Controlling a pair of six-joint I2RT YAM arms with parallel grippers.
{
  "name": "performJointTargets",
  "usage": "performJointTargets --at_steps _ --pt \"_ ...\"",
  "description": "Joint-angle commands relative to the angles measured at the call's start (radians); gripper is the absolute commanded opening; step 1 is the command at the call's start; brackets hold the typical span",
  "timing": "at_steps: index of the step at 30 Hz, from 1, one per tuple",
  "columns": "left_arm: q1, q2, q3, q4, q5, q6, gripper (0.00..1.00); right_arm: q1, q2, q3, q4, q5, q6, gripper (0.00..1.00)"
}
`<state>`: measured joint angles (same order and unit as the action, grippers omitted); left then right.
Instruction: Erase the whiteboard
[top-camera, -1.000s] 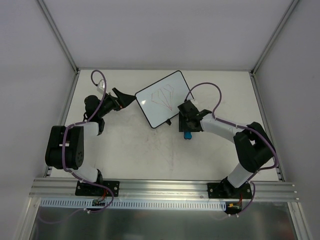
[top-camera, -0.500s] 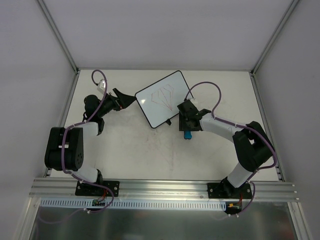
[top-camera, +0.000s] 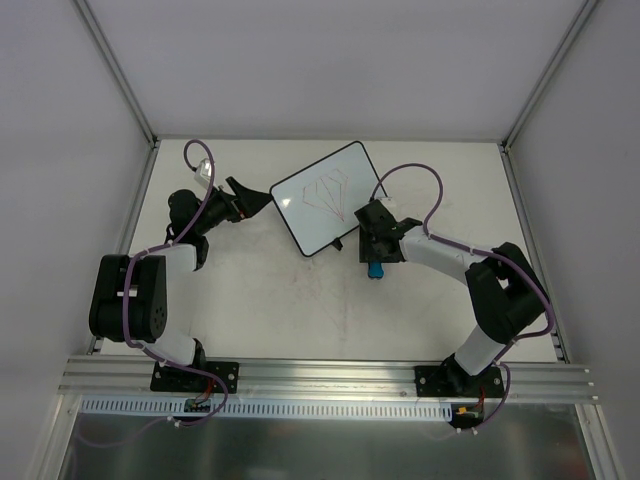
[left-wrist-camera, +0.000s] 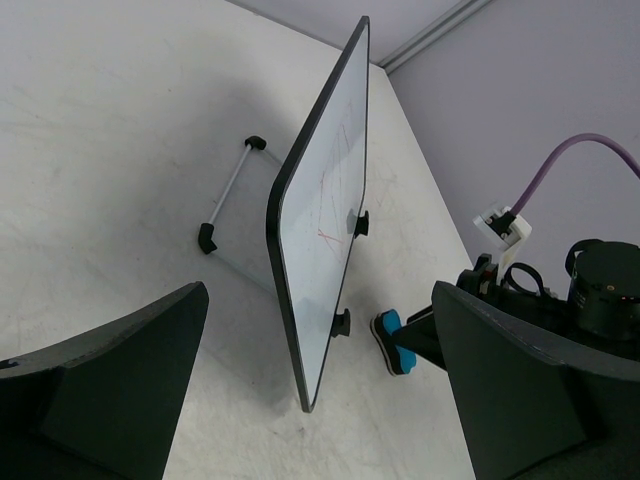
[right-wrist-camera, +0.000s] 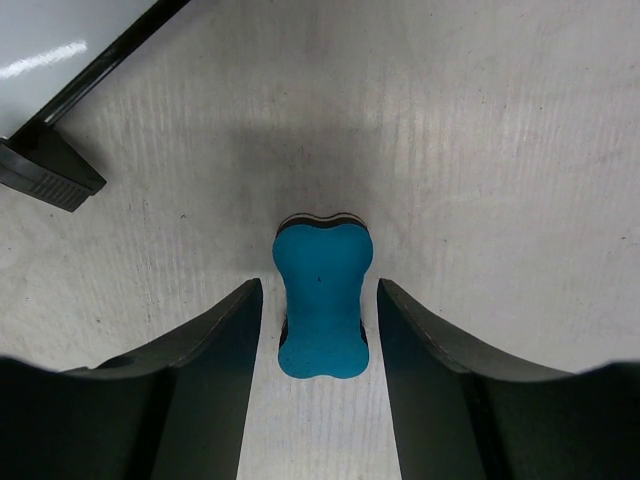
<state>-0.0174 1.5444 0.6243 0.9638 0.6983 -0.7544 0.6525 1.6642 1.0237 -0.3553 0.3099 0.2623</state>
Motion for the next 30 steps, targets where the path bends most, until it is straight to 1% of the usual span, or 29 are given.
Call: performJointTargets --at_steps 1,14,15,18,24,28,30 --pt "0.011 -0.038 0.02 0.038 0.015 0.035 0.97 0.004 0.009 0.003 -0.01 0.023 0.022 0.53" --pt "0.011 -0.03 0.017 0.046 0.017 0.035 0.97 0.004 0.026 -0.024 0.004 0.011 0.026 0.52" --pt "0.011 -0.03 0.017 0.046 0.017 0.035 0.97 0.004 0.026 -0.024 0.004 0.011 0.025 0.51" --pt "0.011 -0.03 0.017 0.046 0.017 0.035 0.97 0.004 0.029 -0.022 0.009 0.006 0.028 0.37" --pt "0.011 -0.023 0.014 0.053 0.023 0.03 0.97 0.002 0.045 -0.02 0.015 -0.012 0.029 0.36" --pt "0.011 -0.004 0.017 0.072 0.035 0.018 0.97 0.004 0.039 -0.028 0.019 -0.022 0.031 0.31" --pt "0.011 0.011 0.017 0.092 0.038 0.006 0.97 0.004 0.02 -0.033 0.021 -0.022 0.031 0.25"
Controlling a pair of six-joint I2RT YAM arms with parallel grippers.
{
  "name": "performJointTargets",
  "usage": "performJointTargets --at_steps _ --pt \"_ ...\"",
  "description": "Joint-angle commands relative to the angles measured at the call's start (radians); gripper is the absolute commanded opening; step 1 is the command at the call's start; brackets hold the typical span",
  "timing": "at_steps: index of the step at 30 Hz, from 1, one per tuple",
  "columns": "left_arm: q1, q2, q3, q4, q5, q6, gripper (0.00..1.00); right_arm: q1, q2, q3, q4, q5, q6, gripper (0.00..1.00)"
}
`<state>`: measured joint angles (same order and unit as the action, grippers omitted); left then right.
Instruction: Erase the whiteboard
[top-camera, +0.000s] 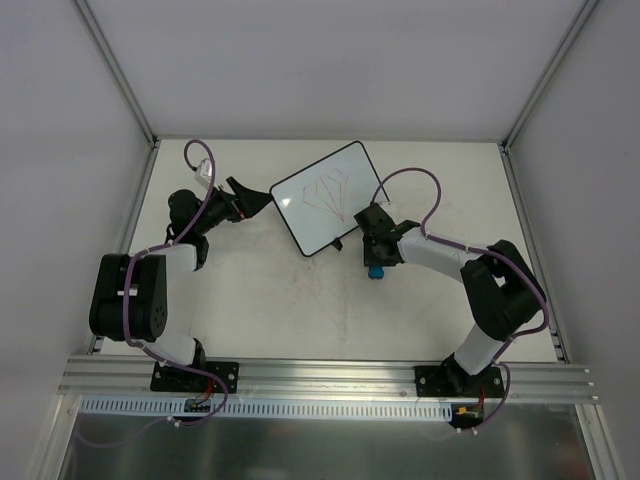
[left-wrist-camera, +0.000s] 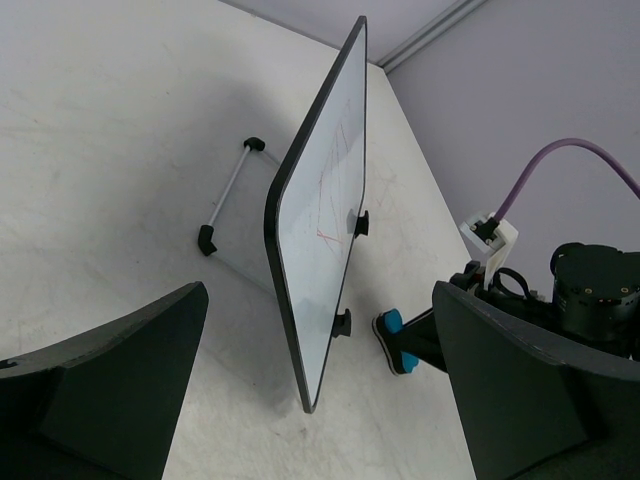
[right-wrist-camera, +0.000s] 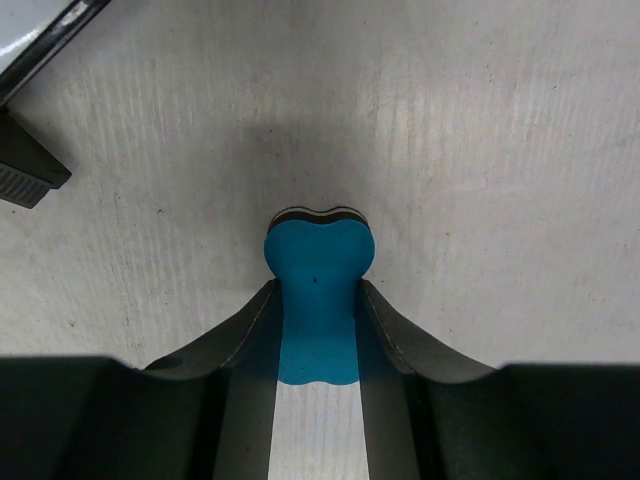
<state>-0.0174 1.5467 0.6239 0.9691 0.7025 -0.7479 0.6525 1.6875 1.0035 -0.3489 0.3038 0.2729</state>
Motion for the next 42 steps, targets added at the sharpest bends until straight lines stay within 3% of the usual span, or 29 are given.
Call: performJointTargets --at_steps 1,5,11,14,20,36,42 --pt "0.011 0.013 0.017 0.092 0.037 -0.004 0.97 0.004 -0.011 -0.016 0.014 -0.015 0.017 0.23" --pt "0.011 0.036 0.011 0.134 0.045 -0.027 0.95 0.004 -0.061 -0.02 0.01 -0.017 0.009 0.1" --pt "0.011 0.073 -0.004 0.209 0.048 -0.068 0.94 0.004 -0.153 0.038 -0.021 -0.015 -0.044 0.0" --pt "0.01 0.111 -0.001 0.267 0.051 -0.097 0.92 0.002 -0.172 0.084 -0.041 -0.014 -0.078 0.0" --pt "0.005 0.187 0.036 0.319 0.066 -0.137 0.77 -0.001 -0.173 0.216 -0.076 -0.012 -0.141 0.0" --pt "-0.027 0.292 0.145 0.347 0.081 -0.159 0.69 -0.03 -0.06 0.458 -0.068 -0.052 -0.251 0.0" --pt "-0.042 0.316 0.149 0.361 0.077 -0.148 0.69 -0.066 0.007 0.538 0.091 -0.075 -0.299 0.0"
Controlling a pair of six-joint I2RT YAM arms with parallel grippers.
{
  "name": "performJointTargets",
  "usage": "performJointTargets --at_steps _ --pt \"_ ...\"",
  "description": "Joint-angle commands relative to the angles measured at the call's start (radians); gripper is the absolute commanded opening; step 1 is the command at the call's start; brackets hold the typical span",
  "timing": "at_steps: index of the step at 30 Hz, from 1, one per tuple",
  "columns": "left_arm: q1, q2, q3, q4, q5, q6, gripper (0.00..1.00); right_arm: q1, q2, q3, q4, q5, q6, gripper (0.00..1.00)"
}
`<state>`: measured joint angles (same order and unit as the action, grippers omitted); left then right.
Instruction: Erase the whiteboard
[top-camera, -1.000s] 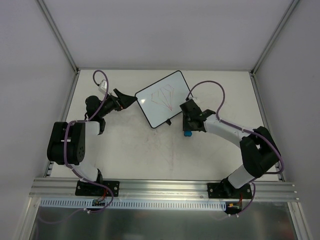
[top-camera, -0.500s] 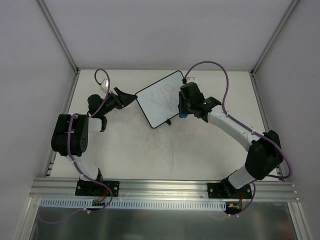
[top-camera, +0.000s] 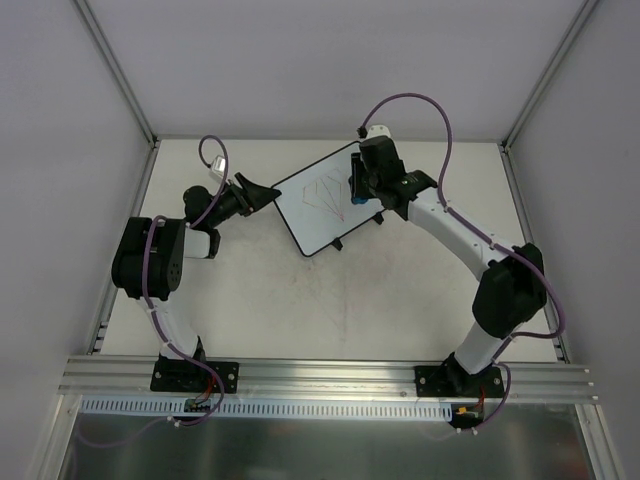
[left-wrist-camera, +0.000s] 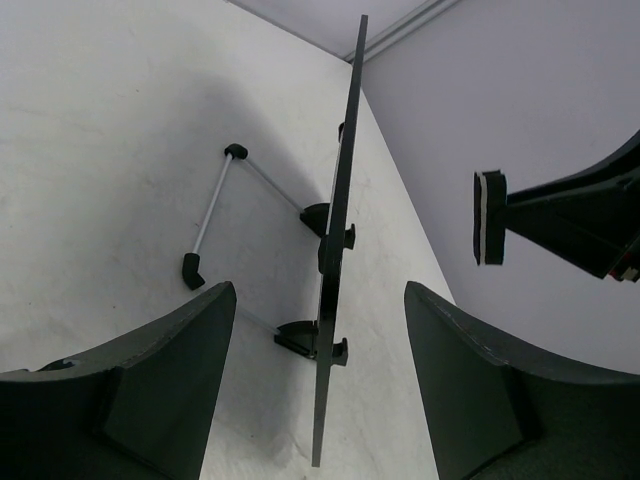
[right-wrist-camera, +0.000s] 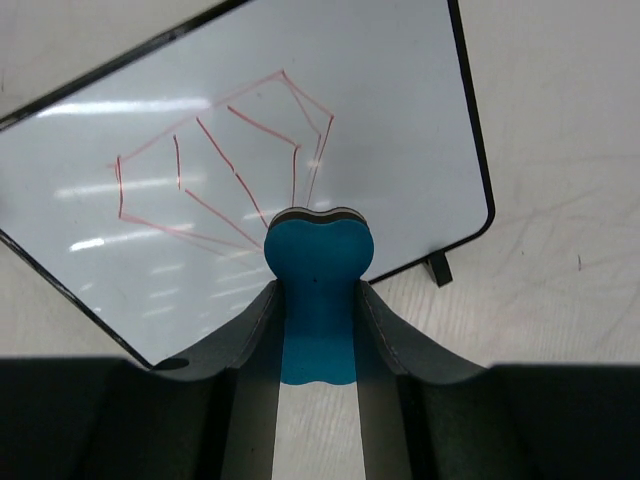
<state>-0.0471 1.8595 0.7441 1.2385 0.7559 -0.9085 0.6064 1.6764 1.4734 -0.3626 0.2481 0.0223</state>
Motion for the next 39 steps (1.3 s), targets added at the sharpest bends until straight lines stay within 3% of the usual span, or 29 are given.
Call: performJointTargets --at_steps 1,5,13,22,33,39 --pt "-0.013 0.003 0.029 0.09 0.026 0.014 0.69 -0.033 0.028 0.096 0.129 -0.024 -0.05 0.0" --pt "-0.013 -0.008 0.028 0.078 0.025 0.031 0.69 -0.056 0.069 0.154 0.129 -0.046 -0.036 0.0" --pt "-0.026 -0.008 0.044 0.053 0.017 0.049 0.58 -0.063 0.077 0.097 0.189 -0.061 -0.025 0.0" --pt "-0.053 0.017 0.064 0.069 0.013 0.048 0.55 -0.063 0.083 0.056 0.218 -0.075 0.002 0.0" --pt "-0.06 0.021 0.049 0.029 -0.016 0.076 0.4 -0.065 0.086 0.039 0.241 -0.073 0.008 0.0" --pt "-0.069 0.017 0.047 -0.001 -0.027 0.095 0.39 -0.068 0.085 0.03 0.248 -0.081 0.011 0.0"
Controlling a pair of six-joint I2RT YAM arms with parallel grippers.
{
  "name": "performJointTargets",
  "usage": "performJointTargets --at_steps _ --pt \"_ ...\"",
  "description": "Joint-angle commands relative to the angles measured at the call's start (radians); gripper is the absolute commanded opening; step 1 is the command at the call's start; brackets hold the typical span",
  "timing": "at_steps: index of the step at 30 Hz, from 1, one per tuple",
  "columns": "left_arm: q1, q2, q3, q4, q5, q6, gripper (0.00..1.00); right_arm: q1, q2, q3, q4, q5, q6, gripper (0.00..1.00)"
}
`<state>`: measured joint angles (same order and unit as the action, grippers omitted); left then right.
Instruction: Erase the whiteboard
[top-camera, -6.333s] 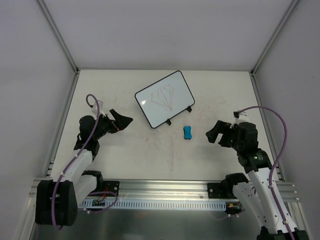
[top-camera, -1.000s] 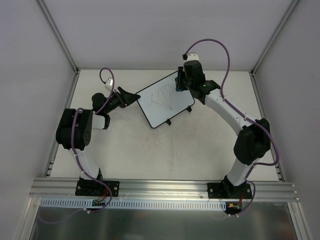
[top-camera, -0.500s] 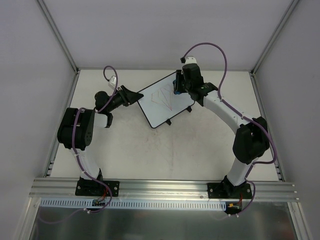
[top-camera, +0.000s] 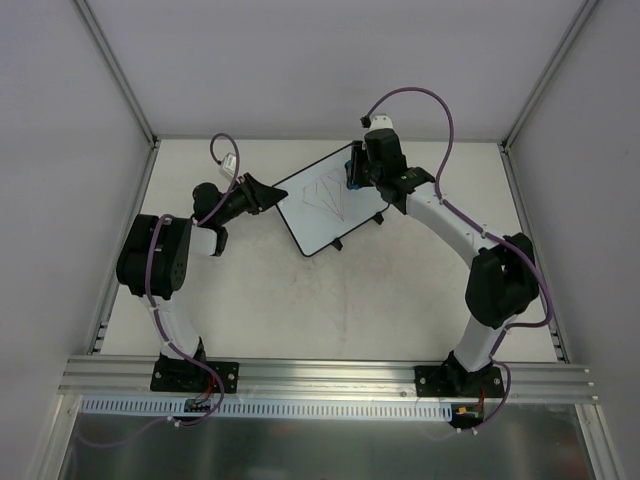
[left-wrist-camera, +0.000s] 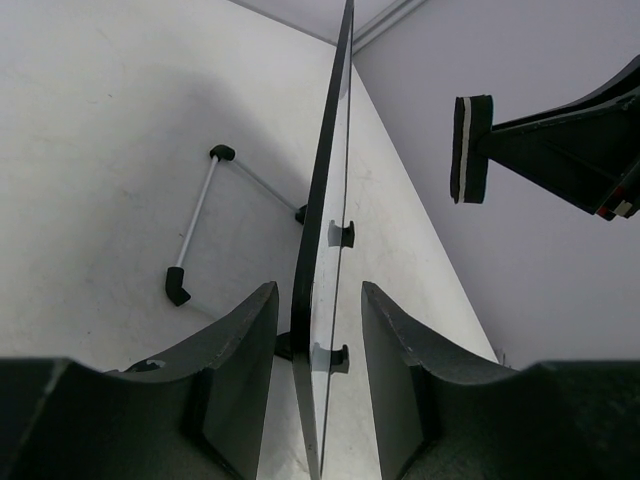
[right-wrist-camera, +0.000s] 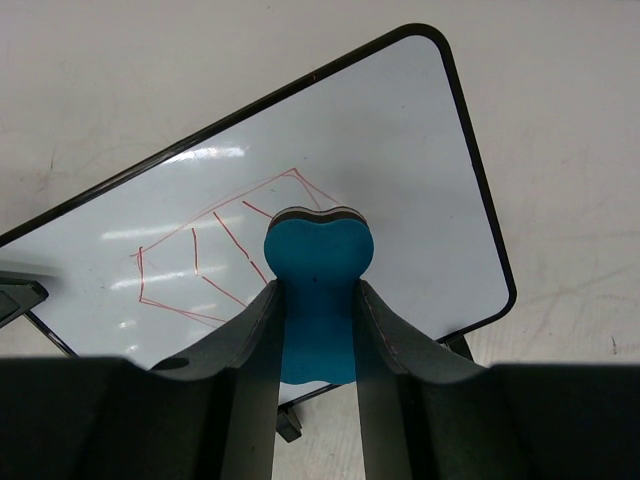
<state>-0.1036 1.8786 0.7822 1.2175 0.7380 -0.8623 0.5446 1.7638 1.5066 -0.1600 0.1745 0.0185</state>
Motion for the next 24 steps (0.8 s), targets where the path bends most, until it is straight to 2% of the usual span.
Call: performJointTargets --at_steps 1,7,9,19,24 --pt "-0.015 -0.004 0.009 0.017 -0.012 0.055 0.39 -0.009 -0.001 -0.003 0.046 -0.01 0.018 0.0" --pt "-0.024 -0.006 0.011 -0.009 -0.025 0.071 0.31 -0.009 0.011 0.003 0.047 -0.03 0.024 0.0" --pt "-0.025 -0.007 0.008 -0.012 -0.031 0.075 0.25 -0.009 0.014 0.006 0.05 -0.033 0.023 0.0" --pt "-0.025 -0.003 0.011 -0.013 -0.037 0.074 0.18 -0.009 0.046 0.018 0.086 -0.069 0.04 0.0" --pt "-0.025 -0.004 0.003 -0.012 -0.042 0.077 0.11 -0.009 0.062 0.014 0.137 -0.087 0.051 0.0"
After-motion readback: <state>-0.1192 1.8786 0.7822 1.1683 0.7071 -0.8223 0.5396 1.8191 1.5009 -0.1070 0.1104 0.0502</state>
